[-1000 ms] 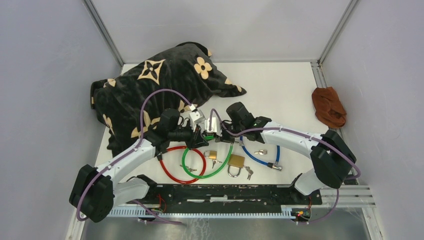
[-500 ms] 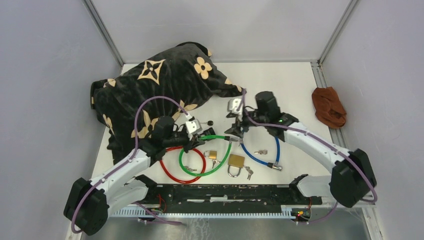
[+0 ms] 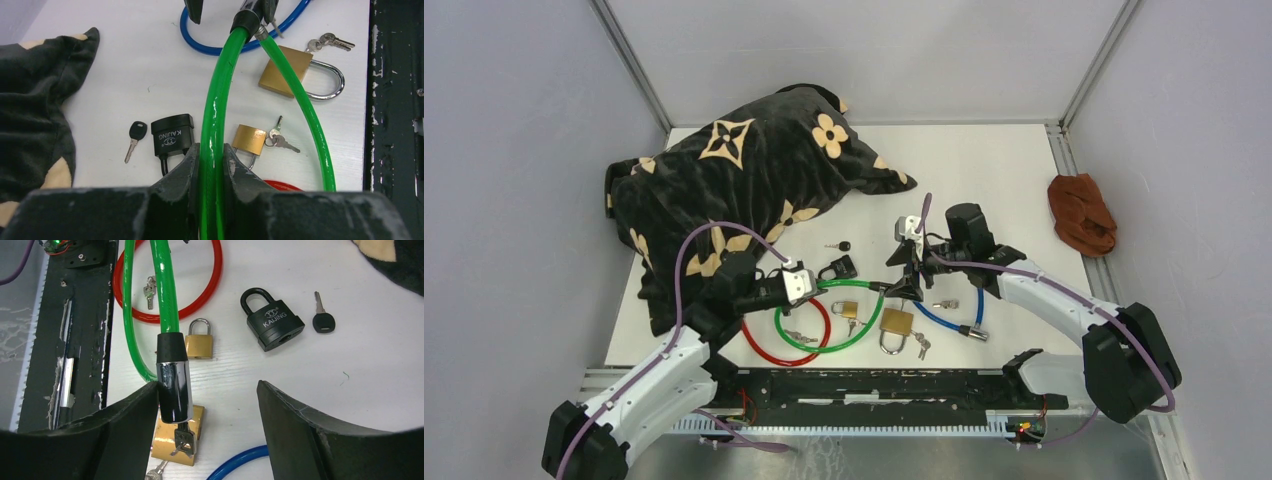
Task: Lock with the key
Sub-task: Lock the lock.
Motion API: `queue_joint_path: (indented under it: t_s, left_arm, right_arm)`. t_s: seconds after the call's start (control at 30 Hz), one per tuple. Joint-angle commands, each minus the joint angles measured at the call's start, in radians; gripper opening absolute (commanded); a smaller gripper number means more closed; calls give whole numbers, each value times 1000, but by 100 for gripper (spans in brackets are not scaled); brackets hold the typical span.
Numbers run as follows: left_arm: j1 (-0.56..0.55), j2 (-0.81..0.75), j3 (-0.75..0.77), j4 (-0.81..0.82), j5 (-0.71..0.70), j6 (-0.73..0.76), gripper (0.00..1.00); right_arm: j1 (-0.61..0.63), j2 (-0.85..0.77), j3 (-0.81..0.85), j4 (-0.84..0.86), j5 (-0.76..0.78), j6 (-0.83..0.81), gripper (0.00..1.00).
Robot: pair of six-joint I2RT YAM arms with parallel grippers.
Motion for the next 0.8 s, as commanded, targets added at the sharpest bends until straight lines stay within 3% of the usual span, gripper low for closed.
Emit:
queue_joint_path:
  t_s: [0.0,0.1,0.3,0.4,0.57,0.77]
  left_arm:
    - [1,-60,-24,-25,14,92,2]
    - [1,-79,-34,-14,5,79,2]
    - [0,-131,-49,-32,-37,57,2]
    - [1,-169,-64,-30,-51,44,2]
    - [1,-204,-75,-30,-53,32,2]
    - [1,-224,-81,-26,-50,28,2]
  right_arm:
    - [1,-19,-83,197,-15,133,76]
    - [3,-29,-178,438,-32,298,75]
    - [6,-150,-317,638,47,470,77]
    - [80,-179,-422,777,166,563,77]
    - [156,-93,-567,1139,324,754,76]
    - [250,56,-535,1293,392,794,75]
